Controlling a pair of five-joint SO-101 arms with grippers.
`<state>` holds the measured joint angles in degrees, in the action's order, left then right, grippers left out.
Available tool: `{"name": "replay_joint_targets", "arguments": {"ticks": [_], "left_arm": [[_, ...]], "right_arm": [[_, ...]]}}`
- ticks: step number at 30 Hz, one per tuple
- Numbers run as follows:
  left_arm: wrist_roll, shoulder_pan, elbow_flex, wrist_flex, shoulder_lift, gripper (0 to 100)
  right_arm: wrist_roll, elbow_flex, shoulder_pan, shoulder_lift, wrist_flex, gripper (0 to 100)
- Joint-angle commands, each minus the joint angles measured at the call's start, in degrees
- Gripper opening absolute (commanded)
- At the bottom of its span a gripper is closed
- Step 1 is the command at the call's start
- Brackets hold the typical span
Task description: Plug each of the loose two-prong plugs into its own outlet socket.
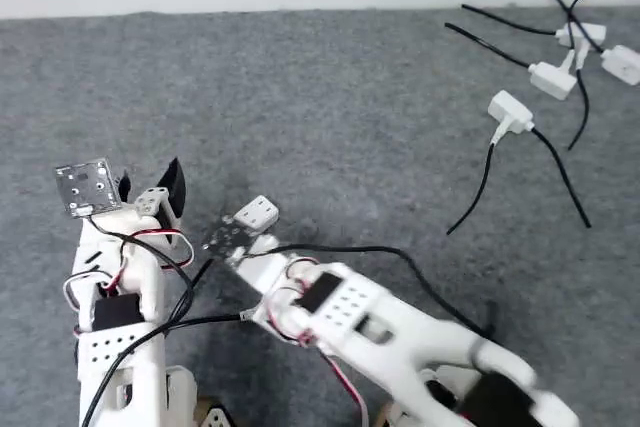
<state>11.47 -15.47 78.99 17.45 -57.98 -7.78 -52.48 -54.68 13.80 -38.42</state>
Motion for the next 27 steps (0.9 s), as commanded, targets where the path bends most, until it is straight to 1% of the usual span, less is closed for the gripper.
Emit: {"name": "replay_joint_targets", "arguments": {"ticks": [1,5,8,11,14,16,18,22,23,24,26,27], "left_arm": [[-0.7,-0.62,-0.75,-1.49,-1.67,25],[-0.7,-0.62,-0.84,-1.49,-1.76,25],[-0.7,-0.62,-0.84,-1.49,-1.85,25],[-0.79,-0.62,-0.84,-1.49,-1.76,25],[-0.79,-0.62,-0.84,-1.58,-1.67,25],[-0.79,-0.62,-0.84,-1.58,-1.67,25],[-0.79,-0.62,-0.84,-1.58,-1.67,25],[-2.2,-0.62,-0.84,-1.58,-1.93,25],[-2.37,-0.62,-0.84,-1.58,-1.93,25],[-2.46,-0.62,-0.84,-1.58,-1.93,25],[-2.46,-0.62,-0.84,-1.58,-1.93,25],[-2.46,-0.62,-0.84,-1.58,-1.93,25]], "right_arm": [[-3.08,5.98,-2.07,-6.37,0.04,22.0],[-11.6,7.47,-3.38,-6.81,-3.74,22.0],[-15.74,7.21,-5.23,-6.81,-5.58,21.9],[-18.2,7.3,-7.25,-6.81,-7.43,21.9],[-19.08,7.21,-9.89,-6.81,-9.63,21.9],[-19.69,7.3,-10.33,-7.08,-10.15,21.9],[-22.07,7.03,-10.33,-7.34,-10.15,21.9],[-22.42,7.03,-10.33,-7.34,-10.15,21.4],[-22.42,7.03,-10.33,-7.34,-10.15,19.3],[-22.42,7.03,-10.24,-7.34,-10.15,15.1],[-22.15,7.03,-9.63,-7.34,-9.63,1.2],[-22.15,7.03,-9.01,-7.34,-9.63,0.4]]}}
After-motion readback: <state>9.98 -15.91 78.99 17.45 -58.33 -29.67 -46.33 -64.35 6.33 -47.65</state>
